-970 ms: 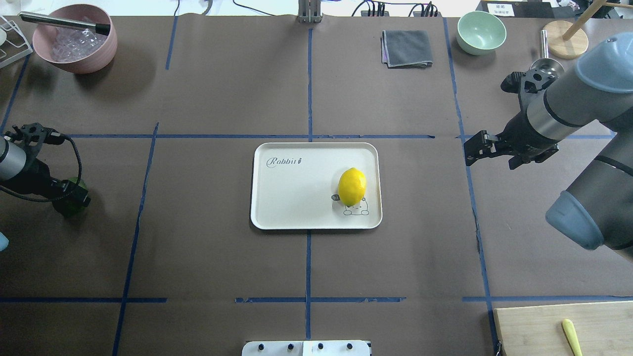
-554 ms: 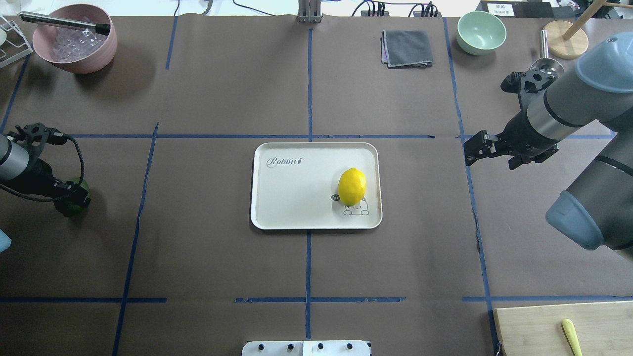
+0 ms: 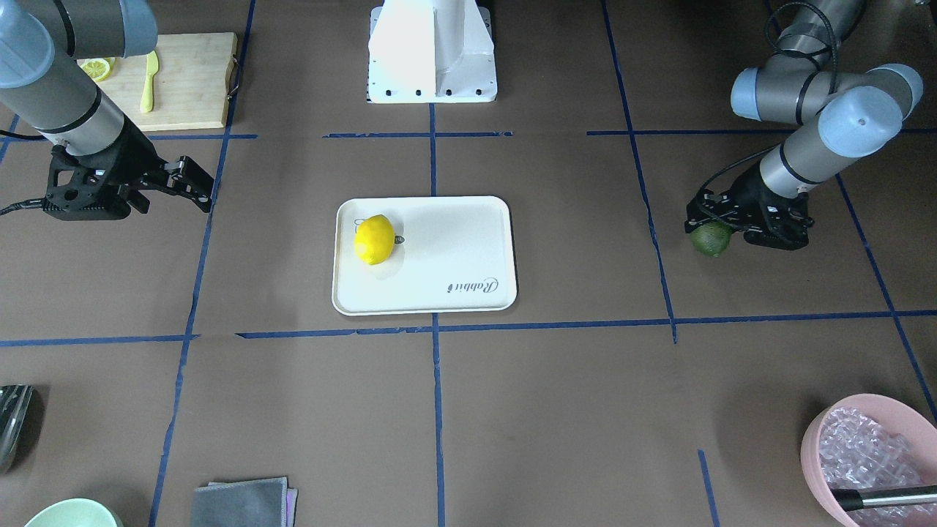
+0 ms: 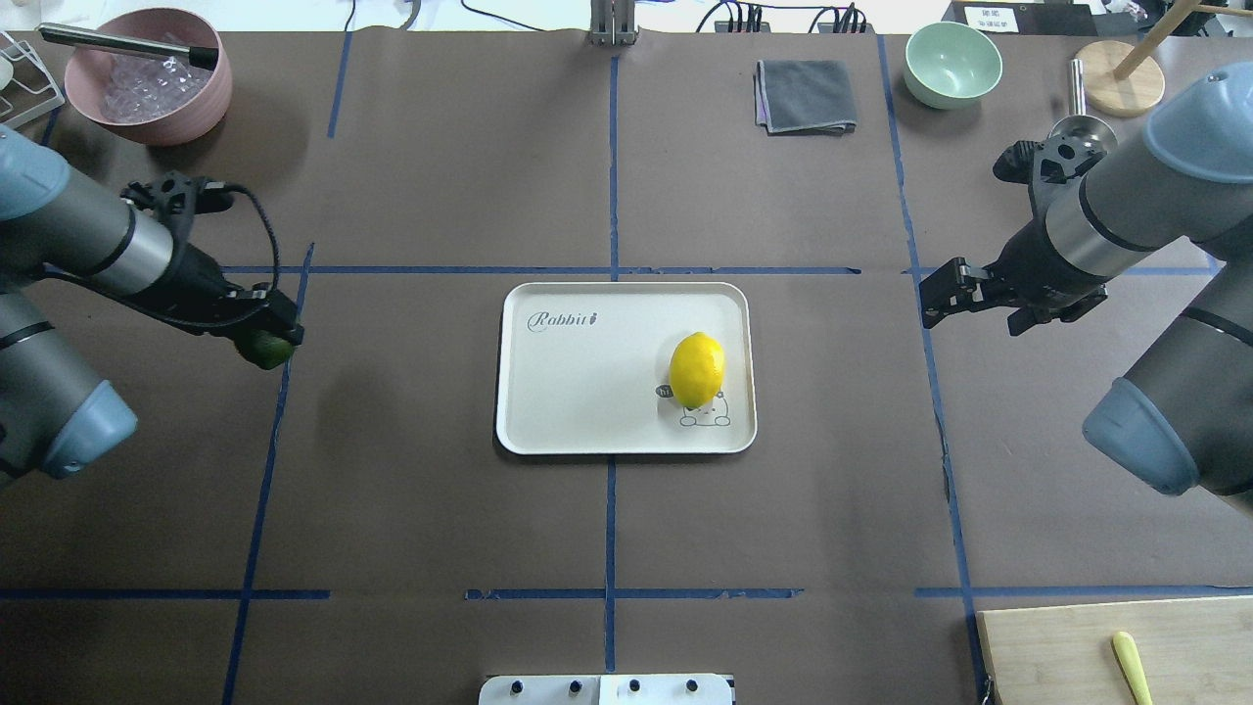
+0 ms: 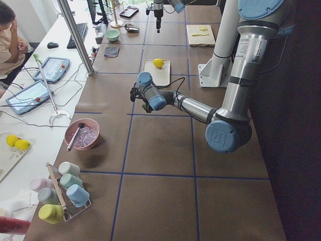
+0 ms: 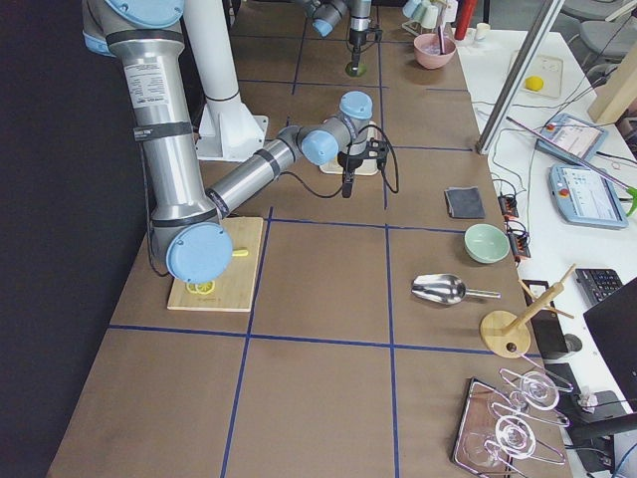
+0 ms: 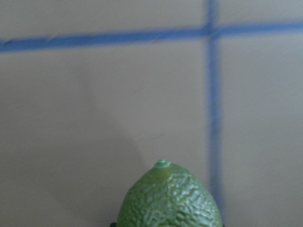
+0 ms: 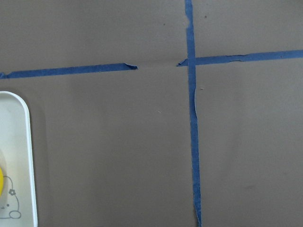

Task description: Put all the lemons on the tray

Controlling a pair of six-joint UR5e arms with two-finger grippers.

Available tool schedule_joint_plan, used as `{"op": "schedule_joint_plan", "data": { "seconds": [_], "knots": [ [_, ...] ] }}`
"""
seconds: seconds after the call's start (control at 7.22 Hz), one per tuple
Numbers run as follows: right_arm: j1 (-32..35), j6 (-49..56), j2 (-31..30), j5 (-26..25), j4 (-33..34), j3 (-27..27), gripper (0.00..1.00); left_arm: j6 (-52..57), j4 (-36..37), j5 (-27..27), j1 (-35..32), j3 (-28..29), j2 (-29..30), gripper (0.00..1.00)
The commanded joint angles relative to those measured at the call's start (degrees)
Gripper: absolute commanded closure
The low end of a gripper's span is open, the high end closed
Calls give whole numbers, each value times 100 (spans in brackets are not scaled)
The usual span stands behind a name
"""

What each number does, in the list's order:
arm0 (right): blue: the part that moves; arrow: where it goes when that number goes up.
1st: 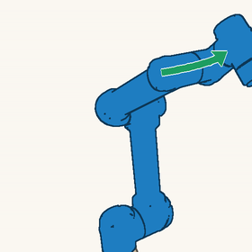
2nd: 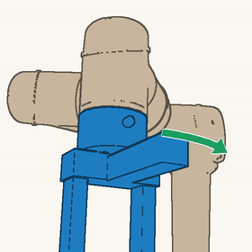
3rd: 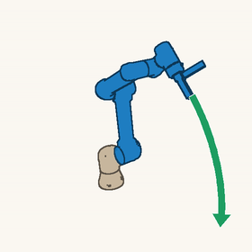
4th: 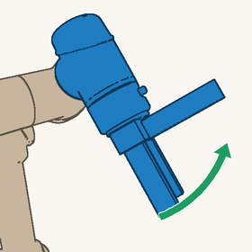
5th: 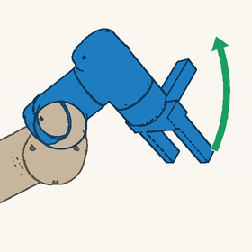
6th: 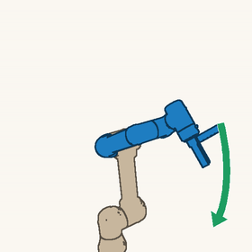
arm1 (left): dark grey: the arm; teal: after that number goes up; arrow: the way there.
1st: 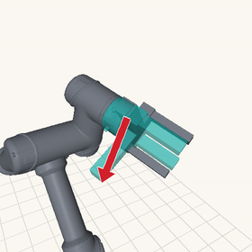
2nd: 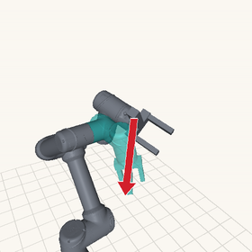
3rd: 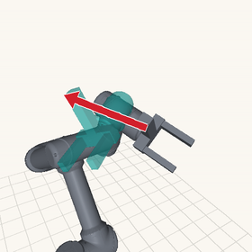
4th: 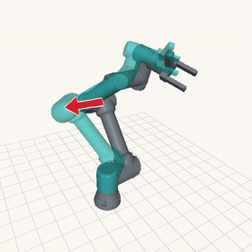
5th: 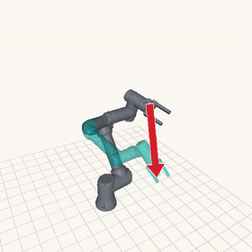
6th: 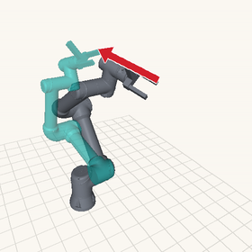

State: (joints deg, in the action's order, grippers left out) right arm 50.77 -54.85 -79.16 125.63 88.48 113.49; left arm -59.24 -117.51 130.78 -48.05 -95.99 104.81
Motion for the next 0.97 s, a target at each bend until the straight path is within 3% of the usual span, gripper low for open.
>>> {"op": "schedule_joint_plan", "data": {
  "seconds": [0.0,0.14,0.28,0.42,0.55,0.83],
  "knots": [
    [20,0,-47,-3,-7,6,0,-902,952,-139,811,27,1333,100],
    [20,9,-64,-4,-7,6,0,-932,1724,-662,1136,149,2089,100],
    [20,9,-90,-12,-7,-2,0,-888,1845,-1111,1409,568,2540,100],
    [20,35,-143,-21,-7,-3,0,-879,1855,-1177,1429,1451,3302,100],
    [29,44,-152,-21,-7,-3,0,-722,1872,-1195,1430,1765,3466,100],
    [46,44,-143,-21,-7,15,0,-519,1890,-1230,1430,1759,3301,100]
  ]
}}
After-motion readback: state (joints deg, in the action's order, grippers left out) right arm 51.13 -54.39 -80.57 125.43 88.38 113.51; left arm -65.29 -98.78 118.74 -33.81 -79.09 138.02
